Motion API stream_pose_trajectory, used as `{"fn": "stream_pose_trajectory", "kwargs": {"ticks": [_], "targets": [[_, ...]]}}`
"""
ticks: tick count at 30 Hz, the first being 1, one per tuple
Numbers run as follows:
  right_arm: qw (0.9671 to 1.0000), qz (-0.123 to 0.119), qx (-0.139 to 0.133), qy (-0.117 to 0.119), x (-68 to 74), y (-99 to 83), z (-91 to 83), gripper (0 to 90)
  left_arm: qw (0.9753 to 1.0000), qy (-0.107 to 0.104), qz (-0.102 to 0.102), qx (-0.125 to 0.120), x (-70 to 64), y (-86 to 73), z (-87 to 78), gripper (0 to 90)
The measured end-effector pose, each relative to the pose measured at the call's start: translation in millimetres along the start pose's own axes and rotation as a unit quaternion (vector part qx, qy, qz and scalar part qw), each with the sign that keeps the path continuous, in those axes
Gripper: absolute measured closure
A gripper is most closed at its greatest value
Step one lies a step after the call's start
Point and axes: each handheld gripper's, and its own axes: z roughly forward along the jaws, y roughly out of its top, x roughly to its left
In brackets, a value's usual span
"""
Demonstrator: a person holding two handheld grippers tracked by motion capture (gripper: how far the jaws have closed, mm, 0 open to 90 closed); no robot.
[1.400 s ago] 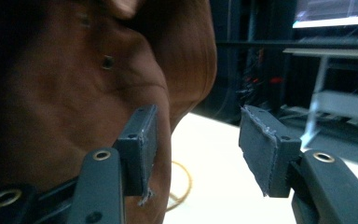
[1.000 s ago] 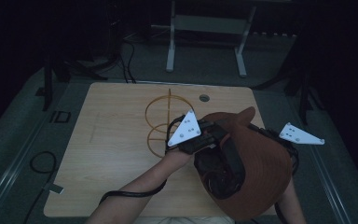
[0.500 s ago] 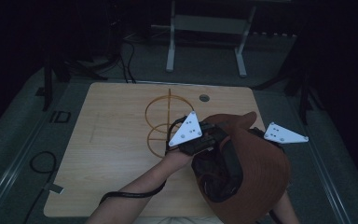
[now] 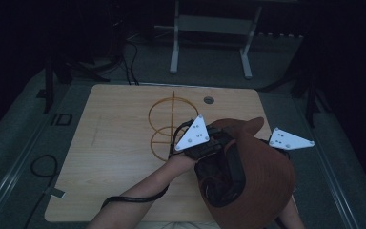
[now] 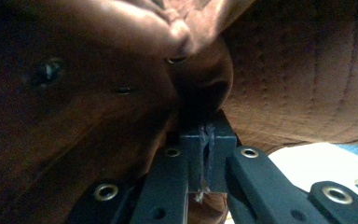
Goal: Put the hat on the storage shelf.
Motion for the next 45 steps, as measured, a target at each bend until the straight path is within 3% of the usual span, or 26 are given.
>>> {"fn": "stream_pose_trajectory", "kwargs": {"ticks": [4, 15, 24, 33, 45], "targets": [[1.0000, -0.002, 0.004, -0.003, 0.4, 0.3, -2.8, 88.0, 0.9999, 0.001, -0.009, 0.005, 5.0, -0.4, -1.7, 74.3], [0.9998, 0.000, -0.009, -0.017, -2.5, 7.8, -10.6, 88.1, 0.9986, 0.047, -0.015, 0.019, 12.6, 7.5, -10.0, 37.5], [0.9986, 0.018, -0.027, -0.042, -15.5, 11.6, -22.2, 88.0, 0.9973, 0.061, -0.021, 0.034, 18.2, 12.7, -32.4, 34.1], [0.9962, 0.030, -0.035, -0.073, -32.2, 18.5, -25.3, 87.9, 0.9945, 0.072, -0.024, 0.073, 19.7, 9.6, -58.7, 34.2], [0.9925, 0.039, -0.042, -0.108, -54.7, 27.7, -15.0, 87.9, 0.9909, 0.088, -0.031, 0.097, 10.9, -12.5, -105.0, 35.1]]}}
